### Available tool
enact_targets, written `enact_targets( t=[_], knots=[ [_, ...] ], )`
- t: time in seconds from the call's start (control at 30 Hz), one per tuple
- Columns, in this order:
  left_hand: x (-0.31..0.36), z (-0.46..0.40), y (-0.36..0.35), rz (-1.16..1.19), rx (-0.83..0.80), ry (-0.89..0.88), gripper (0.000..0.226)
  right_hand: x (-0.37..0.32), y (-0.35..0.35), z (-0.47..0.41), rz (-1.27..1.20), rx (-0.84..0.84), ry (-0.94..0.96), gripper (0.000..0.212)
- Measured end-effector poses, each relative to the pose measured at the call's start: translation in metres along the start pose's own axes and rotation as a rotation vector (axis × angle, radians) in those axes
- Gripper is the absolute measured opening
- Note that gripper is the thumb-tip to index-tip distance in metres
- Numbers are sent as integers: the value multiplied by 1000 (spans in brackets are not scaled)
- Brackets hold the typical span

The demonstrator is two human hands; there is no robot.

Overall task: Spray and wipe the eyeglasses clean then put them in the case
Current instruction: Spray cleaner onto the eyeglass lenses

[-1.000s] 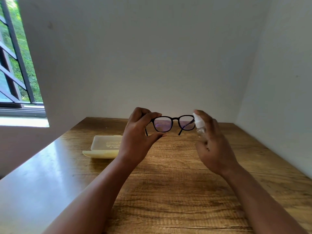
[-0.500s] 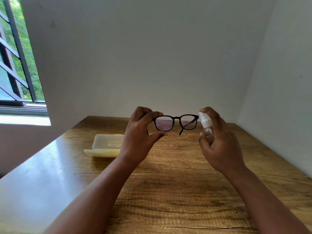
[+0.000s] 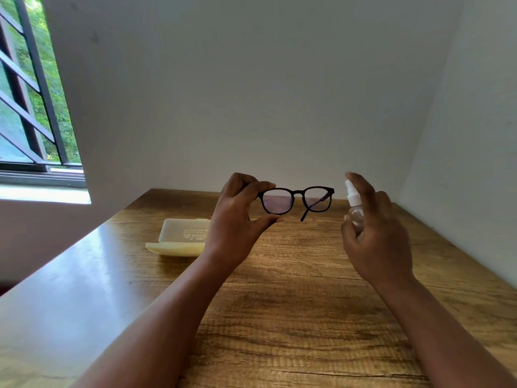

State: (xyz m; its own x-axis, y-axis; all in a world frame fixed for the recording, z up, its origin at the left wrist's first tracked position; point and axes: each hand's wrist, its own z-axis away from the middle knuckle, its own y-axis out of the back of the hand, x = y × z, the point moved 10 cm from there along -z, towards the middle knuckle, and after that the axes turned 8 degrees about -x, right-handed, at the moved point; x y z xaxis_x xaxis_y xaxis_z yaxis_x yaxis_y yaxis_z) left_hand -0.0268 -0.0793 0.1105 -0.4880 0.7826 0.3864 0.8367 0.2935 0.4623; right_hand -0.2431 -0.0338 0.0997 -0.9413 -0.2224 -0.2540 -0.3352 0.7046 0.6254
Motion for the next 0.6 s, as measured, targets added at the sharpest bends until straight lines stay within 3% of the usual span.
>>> enact_targets(
  t=[0.33, 0.6],
  knots=[
    [-1, 1, -1, -6, -3, -1, 58, -11, 1, 2, 215, -49, 5, 75],
    [-1, 1, -1, 4, -11, 1, 57, -11, 8, 3, 217, -2, -33, 69]
  ],
)
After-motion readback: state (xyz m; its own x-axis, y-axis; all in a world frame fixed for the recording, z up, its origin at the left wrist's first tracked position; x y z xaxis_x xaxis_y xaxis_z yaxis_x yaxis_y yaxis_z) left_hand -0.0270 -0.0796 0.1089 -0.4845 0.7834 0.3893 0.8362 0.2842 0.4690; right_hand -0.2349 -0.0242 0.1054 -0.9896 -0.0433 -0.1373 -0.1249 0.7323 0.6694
